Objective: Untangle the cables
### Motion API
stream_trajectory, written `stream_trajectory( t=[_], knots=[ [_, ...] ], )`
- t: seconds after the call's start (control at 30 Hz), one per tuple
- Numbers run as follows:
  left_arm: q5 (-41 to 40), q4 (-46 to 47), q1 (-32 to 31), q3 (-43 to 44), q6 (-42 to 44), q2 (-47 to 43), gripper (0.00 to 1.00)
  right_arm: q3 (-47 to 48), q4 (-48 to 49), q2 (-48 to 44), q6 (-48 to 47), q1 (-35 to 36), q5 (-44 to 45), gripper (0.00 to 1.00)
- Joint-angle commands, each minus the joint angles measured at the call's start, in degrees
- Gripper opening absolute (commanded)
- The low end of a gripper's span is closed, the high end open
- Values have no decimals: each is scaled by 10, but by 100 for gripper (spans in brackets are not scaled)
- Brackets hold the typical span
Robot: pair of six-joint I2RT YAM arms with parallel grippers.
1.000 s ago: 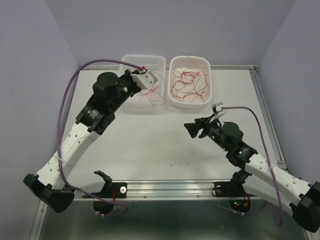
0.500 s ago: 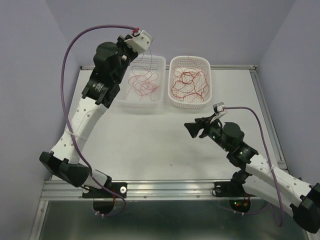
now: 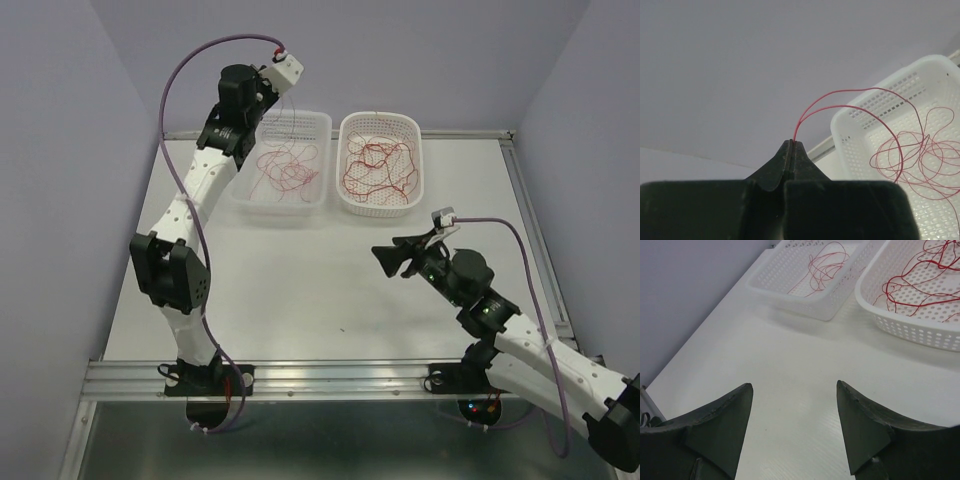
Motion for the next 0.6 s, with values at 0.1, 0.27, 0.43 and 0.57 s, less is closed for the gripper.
stream_trajectory(
  t=[0.1,0.27,0.43,0.57],
  knots=[
    [48,42,10,-6,-16,57,0,-24,33,-33,9,4,32,73],
    [49,42,10,-6,-18,129,0,-28,32,-39,13,4,33,73],
    [56,42,10,-7,-20,159,0,-32,31,-40,14,4,34,73],
    [75,41,10,-16,-21,153,23,-30,31,-40,13,3,34,73]
  ],
)
